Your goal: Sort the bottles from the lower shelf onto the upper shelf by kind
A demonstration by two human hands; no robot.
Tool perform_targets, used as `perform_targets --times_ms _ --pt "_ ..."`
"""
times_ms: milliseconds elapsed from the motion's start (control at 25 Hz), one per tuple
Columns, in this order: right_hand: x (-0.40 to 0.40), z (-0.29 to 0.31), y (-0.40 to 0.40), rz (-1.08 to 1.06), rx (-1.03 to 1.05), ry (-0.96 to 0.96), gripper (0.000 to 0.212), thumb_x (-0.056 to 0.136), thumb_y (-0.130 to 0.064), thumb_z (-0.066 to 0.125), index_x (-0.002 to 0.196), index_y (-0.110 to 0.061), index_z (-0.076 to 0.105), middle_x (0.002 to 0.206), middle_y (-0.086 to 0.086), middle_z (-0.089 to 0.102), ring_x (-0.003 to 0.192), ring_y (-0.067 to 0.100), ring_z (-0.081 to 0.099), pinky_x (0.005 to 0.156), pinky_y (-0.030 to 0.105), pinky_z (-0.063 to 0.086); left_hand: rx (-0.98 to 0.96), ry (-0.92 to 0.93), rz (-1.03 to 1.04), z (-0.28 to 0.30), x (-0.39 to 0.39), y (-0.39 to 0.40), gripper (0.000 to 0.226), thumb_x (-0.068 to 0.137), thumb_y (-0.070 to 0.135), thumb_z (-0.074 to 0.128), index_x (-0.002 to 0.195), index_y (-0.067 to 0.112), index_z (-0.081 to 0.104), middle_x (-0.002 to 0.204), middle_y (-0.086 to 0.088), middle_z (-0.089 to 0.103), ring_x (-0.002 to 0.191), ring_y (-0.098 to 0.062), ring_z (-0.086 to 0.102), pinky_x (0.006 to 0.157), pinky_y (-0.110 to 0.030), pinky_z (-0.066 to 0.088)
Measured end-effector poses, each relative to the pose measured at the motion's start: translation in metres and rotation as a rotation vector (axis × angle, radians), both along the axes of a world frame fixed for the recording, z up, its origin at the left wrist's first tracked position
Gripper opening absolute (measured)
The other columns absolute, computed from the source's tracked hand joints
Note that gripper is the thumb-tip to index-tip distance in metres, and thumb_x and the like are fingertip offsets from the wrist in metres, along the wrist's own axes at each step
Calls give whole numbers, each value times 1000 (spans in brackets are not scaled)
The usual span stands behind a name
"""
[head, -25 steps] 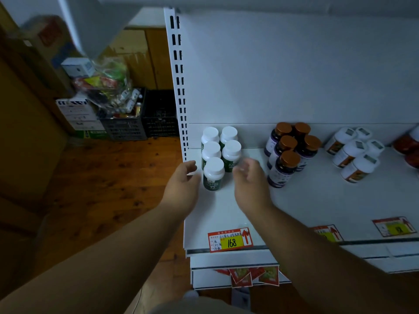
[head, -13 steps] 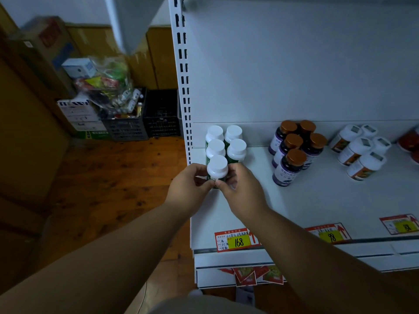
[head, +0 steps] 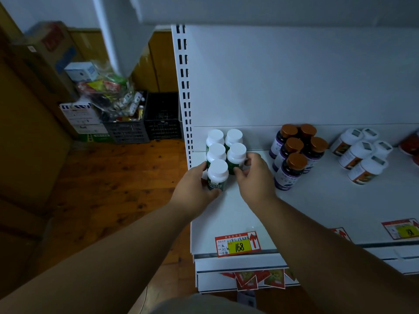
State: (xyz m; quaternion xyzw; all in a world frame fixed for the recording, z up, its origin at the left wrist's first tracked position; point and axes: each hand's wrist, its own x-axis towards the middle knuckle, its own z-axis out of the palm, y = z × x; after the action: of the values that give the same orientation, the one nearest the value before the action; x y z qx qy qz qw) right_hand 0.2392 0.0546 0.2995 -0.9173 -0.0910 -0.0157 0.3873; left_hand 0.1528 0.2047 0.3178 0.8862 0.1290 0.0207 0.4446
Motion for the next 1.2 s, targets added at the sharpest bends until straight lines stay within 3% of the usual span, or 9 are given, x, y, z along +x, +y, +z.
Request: perform_targets --times_ms 240,360,560,680,880,1000,1120,1200 --pt "2 1 -3 25 -4 29 39 89 -25 68 125 -20 54 117 1 62 102 22 62 85 39 52 10 0 35 -1 -1 -1 69 79 24 79 139 34 47 119 7 60 95 -9 60 83 -25 50" --pt "-19 4 -4 6 35 24 36 89 -22 68 121 -17 54 114 1 59 93 18 61 77 30 47 -11 -6 77 -6 -3 -1 64 78 25 80 135 30 51 119 7 62 98 -10 61 89 -31 53" --pt "-52 6 5 165 59 50 33 86 -27 73 113 -22 54 106 -6 59 93 11 56 74 20 43 34 -35 109 -10 -5 -2 43 80 31 78 119 25 61 105 9 66 90 -7 61 82 -30 54" --pt "-50 8 8 150 70 67 32 87 -28 72 114 -22 55 108 -5 60 96 14 59 78 25 46 28 -27 107 -9 -5 -2 43 80 33 78 118 25 60 104 10 66 90 -7 61 83 -31 55" --pt "-62 15 -3 116 77 80 39 90 -29 69 124 -20 52 117 -6 56 100 9 55 85 26 49 8 -41 178 -7 -22 -8 51 78 33 79 122 24 55 108 9 60 96 -8 58 82 -24 53" --pt "-69 21 -21 140 83 79 40 93 -29 66 129 -21 51 121 -8 55 101 5 55 84 18 45 42 -99 222 -3 -46 -22 42 81 31 77 117 29 55 107 13 58 93 -5 57 77 -15 50" --pt "-68 28 -51 180 95 47 34 93 -30 64 125 -23 53 116 -10 56 99 5 56 79 12 42 49 -126 145 5 -57 -51 38 84 30 74 117 32 55 106 17 57 96 -4 57 77 -10 47" --pt "-59 30 -79 186 124 25 28 93 -29 65 118 -25 54 110 -9 59 95 6 57 78 17 47 27 -113 121 10 -52 -75 37 85 30 72 117 33 54 108 18 56 98 -4 57 80 -10 47"
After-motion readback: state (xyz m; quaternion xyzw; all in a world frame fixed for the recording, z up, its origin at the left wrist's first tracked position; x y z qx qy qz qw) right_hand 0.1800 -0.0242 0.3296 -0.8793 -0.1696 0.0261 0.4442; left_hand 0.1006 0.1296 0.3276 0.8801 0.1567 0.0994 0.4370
